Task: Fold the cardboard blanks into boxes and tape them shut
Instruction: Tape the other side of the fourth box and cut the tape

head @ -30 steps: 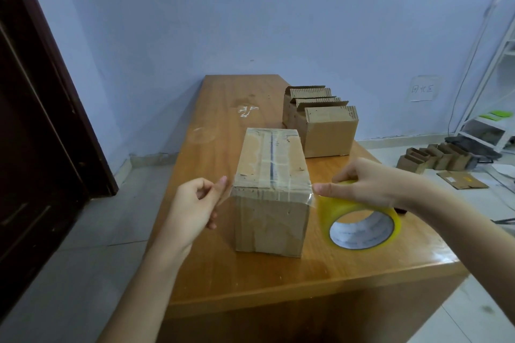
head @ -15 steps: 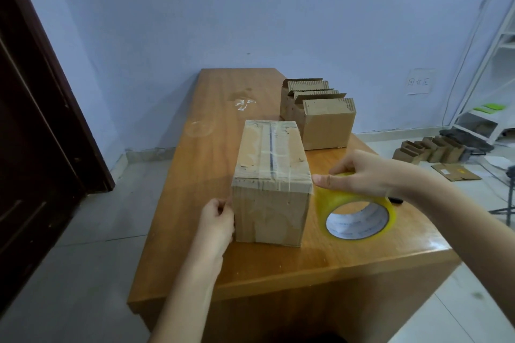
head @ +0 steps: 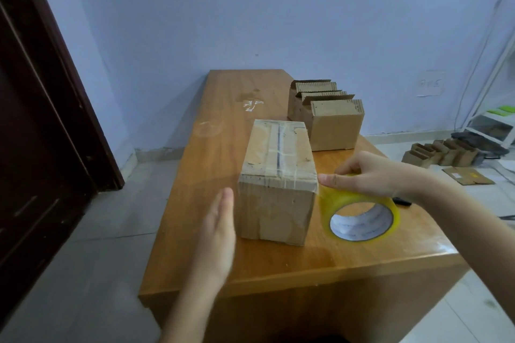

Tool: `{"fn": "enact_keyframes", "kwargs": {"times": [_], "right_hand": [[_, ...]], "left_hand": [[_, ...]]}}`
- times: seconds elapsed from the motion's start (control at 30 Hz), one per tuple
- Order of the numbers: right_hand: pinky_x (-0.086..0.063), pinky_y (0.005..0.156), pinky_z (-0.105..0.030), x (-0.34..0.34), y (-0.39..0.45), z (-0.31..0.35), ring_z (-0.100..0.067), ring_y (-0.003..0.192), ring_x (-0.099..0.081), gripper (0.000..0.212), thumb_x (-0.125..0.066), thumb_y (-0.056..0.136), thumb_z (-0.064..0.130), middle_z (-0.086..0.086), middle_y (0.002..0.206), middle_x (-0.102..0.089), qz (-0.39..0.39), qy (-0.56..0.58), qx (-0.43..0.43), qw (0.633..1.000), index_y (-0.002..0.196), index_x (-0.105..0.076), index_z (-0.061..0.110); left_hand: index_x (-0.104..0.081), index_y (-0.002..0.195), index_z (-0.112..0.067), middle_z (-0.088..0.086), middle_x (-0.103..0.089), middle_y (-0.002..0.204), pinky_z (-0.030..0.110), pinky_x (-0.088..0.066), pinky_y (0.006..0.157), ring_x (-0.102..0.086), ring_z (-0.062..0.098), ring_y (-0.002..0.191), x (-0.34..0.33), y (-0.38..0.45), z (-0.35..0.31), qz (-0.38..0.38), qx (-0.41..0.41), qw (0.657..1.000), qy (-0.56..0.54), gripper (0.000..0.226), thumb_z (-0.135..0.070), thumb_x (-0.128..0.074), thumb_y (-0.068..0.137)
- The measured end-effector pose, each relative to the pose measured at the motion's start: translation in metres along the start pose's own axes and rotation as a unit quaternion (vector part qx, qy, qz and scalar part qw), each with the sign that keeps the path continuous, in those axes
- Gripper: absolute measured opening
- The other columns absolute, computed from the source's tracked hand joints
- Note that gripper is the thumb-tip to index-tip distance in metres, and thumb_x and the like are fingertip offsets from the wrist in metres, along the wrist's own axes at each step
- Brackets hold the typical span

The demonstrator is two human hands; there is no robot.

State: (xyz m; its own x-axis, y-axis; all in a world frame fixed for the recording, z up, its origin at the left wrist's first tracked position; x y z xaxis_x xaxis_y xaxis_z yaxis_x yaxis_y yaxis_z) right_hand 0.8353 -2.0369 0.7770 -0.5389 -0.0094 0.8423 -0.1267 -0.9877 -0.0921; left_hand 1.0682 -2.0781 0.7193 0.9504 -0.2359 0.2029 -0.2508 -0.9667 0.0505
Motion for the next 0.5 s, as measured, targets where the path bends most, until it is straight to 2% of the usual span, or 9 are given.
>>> {"fn": "enact_keyframes", "kwargs": {"times": [0.07, 0.1, 0.17, 0.2, 0.27, 0.33, 0.43, 0.5], "right_hand": [[-0.019, 0.053, -0.03, 0.0, -0.001, 0.001, -0.016, 0.052, -0.024, 0.066, -0.051, 0.06, 0.081, 0.001, 0.054, -0.023, 0.005, 0.005, -0.004, 1.0, 0.053, -0.038, 0.016], [-0.019, 0.053, -0.03, 0.0, -0.002, 0.001, -0.016, 0.052, -0.024, 0.065, -0.051, 0.061, 0.08, 0.001, 0.054, -0.022, 0.006, 0.007, -0.004, 1.0, 0.053, -0.036, 0.017], [-0.017, 0.053, -0.029, -0.001, -0.003, -0.001, -0.014, 0.05, -0.021, 0.064, -0.051, 0.063, 0.079, 0.002, 0.054, -0.02, 0.006, 0.013, -0.003, 1.0, 0.051, -0.03, 0.02], [-0.016, 0.053, -0.029, -0.001, -0.003, -0.002, -0.014, 0.05, -0.02, 0.064, -0.051, 0.064, 0.078, 0.003, 0.054, -0.019, 0.005, 0.017, -0.004, 1.0, 0.051, -0.029, 0.02], [-0.016, 0.053, -0.029, 0.0, -0.003, -0.004, -0.013, 0.05, -0.021, 0.064, -0.052, 0.065, 0.077, 0.003, 0.055, -0.019, 0.001, 0.021, -0.008, 1.0, 0.054, -0.031, 0.018], [-0.018, 0.053, -0.028, 0.001, -0.003, -0.006, -0.013, 0.051, -0.022, 0.063, -0.053, 0.065, 0.077, 0.004, 0.055, -0.02, -0.004, 0.024, -0.018, 1.0, 0.055, -0.032, 0.019], [-0.02, 0.056, -0.031, -0.002, -0.001, -0.004, -0.014, 0.052, -0.024, 0.064, -0.054, 0.062, 0.079, 0.004, 0.054, -0.022, 0.002, 0.044, -0.024, 0.999, 0.058, -0.037, 0.017], [-0.02, 0.056, -0.031, -0.002, -0.001, -0.004, -0.014, 0.052, -0.023, 0.065, -0.054, 0.062, 0.078, 0.004, 0.056, -0.021, 0.001, 0.052, -0.021, 0.998, 0.058, -0.036, 0.016]], "left_hand": [[-0.029, 0.145, -0.029, -0.013, -0.028, 0.152, 0.022, -0.019, 0.103, -0.025, -0.001, 0.134, 0.017, 0.003, -0.029, -0.051, -0.126, 0.986, 0.1, 0.072, -0.064, -0.024, 0.083], [-0.029, 0.145, -0.03, -0.017, -0.025, 0.151, 0.023, -0.017, 0.107, -0.02, -0.003, 0.135, 0.015, 0.003, -0.045, -0.054, -0.211, 0.957, 0.19, 0.065, -0.064, -0.024, 0.09], [-0.032, 0.143, -0.026, -0.016, -0.022, 0.146, 0.031, -0.009, 0.112, -0.017, 0.0, 0.138, -0.008, 0.002, -0.064, -0.024, -0.356, 0.861, 0.361, 0.056, -0.056, -0.019, 0.097], [-0.037, 0.141, -0.023, -0.012, -0.027, 0.144, 0.035, -0.012, 0.111, -0.023, 0.004, 0.137, -0.023, 0.002, -0.066, 0.005, -0.384, 0.822, 0.42, 0.057, -0.054, -0.019, 0.097], [-0.052, 0.133, -0.017, -0.003, -0.049, 0.137, 0.036, -0.03, 0.105, -0.045, 0.011, 0.128, -0.044, 0.003, -0.06, 0.06, -0.384, 0.777, 0.495, 0.059, -0.052, -0.024, 0.096], [-0.061, 0.124, -0.015, 0.0, -0.062, 0.125, 0.036, -0.042, 0.097, -0.058, 0.013, 0.117, -0.049, 0.007, -0.055, 0.092, -0.373, 0.765, 0.517, 0.06, -0.053, -0.026, 0.094], [-0.063, 0.123, -0.017, -0.001, -0.064, 0.122, 0.032, -0.043, 0.092, -0.061, 0.012, 0.112, -0.045, 0.009, -0.057, 0.1, -0.384, 0.757, 0.519, 0.06, -0.054, -0.031, 0.089], [-0.055, 0.132, -0.019, -0.005, -0.057, 0.131, 0.026, -0.035, 0.094, -0.055, 0.006, 0.118, -0.041, 0.004, -0.067, 0.088, -0.382, 0.757, 0.524, 0.059, -0.053, -0.032, 0.09]]}}
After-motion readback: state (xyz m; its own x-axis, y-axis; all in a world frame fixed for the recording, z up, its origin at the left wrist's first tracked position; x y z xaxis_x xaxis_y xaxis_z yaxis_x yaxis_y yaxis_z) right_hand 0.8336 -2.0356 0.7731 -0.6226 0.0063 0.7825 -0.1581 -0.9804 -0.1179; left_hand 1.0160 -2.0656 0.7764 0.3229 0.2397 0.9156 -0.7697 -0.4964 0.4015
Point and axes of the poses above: each hand's wrist, its own y-axis towards the middle knuckle, its own x-axis out of the back of the hand, z = x × y, the point moved 4 cm from there along y, towards the middle knuckle
